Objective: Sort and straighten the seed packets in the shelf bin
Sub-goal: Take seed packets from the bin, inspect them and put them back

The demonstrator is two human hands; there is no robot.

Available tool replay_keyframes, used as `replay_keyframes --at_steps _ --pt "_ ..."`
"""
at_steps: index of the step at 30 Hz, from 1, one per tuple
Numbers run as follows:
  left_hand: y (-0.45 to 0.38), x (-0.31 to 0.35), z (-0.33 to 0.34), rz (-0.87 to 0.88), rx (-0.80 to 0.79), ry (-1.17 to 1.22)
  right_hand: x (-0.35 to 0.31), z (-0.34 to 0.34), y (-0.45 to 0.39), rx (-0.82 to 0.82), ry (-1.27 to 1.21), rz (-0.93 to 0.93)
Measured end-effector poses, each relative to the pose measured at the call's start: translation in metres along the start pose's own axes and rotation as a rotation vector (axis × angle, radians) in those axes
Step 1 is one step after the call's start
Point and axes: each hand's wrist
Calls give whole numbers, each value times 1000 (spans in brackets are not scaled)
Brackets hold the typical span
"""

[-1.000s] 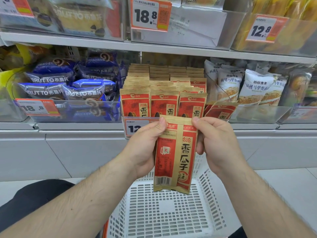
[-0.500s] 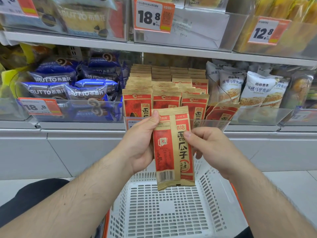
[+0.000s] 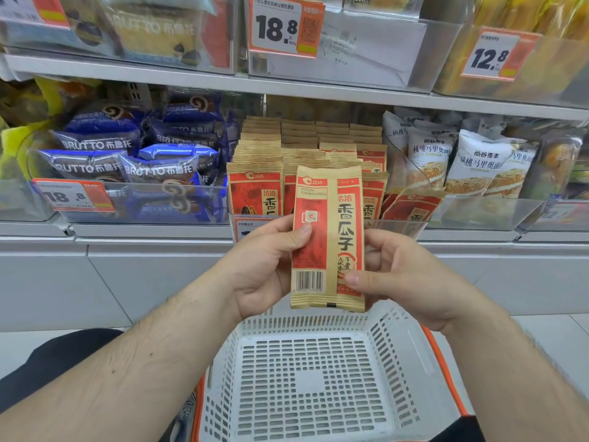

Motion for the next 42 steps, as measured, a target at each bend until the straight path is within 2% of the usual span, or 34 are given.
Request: replay_keyframes --at_steps 6,10,12,16,18,21,24,26,30,35,38,42 --pt "1 0 0 -17 -11 -49 -5 -1 4 -18 22 -18" --pt "1 -4 0 21 89 -382 -5 8 1 90 296 48" --pt "1 -7 2 18 92 -427 -4 15 -1 131 447 68" --pt "0 -10 2 -7 98 -473 -4 19 -1 92 585 76" --pt "1 -10 1 -21 62 -505 -6 17 0 114 533 16" --pt "3 -12 4 -33 -54 -534 -7 16 -2 252 382 -130" --pt "4 -15 6 -36 -133 -523 -3 17 -6 317 370 -203" --pt "3 -17 8 -5 -116 -511 0 19 -8 330 382 -203" --pt "0 -15 8 55 -66 -446 1 23 -11 306 294 -193" --pt "2 -11 5 -47 -264 -238 -4 25 -12 166 -15 -243" --pt "3 -10 5 -56 -356 -199 -4 24 -13 145 -42 -245" --pt "2 -10 5 -53 -370 -190 -2 24 -13 149 -47 -250"
Point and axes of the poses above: each hand's wrist, its own y-axis away from the middle knuckle, its own z-axis out of the palm, x = y × z, and after that the axes turned 8 degrees about -x, right-handed
